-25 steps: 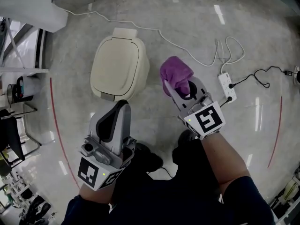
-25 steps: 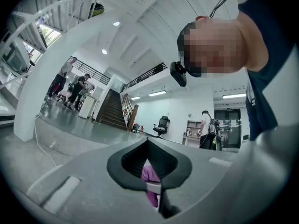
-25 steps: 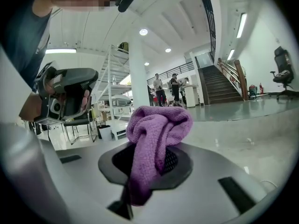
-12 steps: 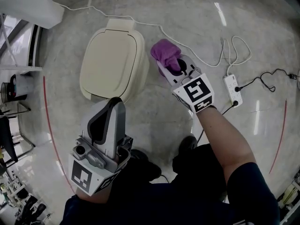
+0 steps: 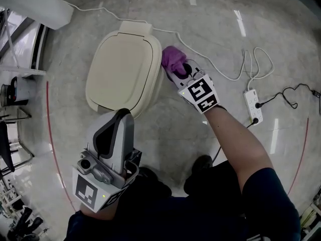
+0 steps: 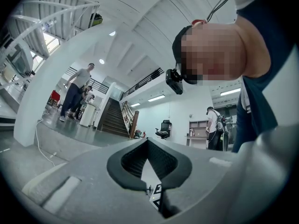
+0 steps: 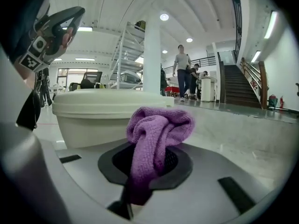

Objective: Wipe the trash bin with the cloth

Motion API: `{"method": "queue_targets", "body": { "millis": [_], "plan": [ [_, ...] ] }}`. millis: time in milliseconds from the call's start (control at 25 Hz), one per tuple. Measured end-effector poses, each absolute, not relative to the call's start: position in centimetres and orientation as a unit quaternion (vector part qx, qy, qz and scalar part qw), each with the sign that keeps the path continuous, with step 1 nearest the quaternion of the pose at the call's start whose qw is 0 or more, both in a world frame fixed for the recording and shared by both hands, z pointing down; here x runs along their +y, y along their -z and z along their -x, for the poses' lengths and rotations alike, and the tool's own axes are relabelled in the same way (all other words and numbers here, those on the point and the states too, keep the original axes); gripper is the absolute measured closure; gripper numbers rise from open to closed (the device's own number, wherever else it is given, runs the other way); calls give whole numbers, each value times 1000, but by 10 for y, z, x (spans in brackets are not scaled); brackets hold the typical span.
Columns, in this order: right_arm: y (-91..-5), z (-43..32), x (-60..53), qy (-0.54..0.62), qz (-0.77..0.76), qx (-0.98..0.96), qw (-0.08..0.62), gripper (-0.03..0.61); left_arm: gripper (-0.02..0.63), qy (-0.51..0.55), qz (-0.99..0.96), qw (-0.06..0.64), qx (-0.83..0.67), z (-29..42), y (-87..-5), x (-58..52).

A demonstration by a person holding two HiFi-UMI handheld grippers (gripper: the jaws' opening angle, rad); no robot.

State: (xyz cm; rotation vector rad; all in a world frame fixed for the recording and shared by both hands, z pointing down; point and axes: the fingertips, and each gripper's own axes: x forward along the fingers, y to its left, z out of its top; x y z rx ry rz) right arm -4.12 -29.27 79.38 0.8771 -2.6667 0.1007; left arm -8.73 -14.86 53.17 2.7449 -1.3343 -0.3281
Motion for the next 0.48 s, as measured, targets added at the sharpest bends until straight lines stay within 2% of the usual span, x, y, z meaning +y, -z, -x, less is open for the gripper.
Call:
{"method": "queue_targets", "body": {
  "millis": [480],
  "plan": [
    [-935, 56, -306, -120, -340, -911, 202, 509, 615, 74, -886, 32, -457, 106, -550, -147]
  ]
}}
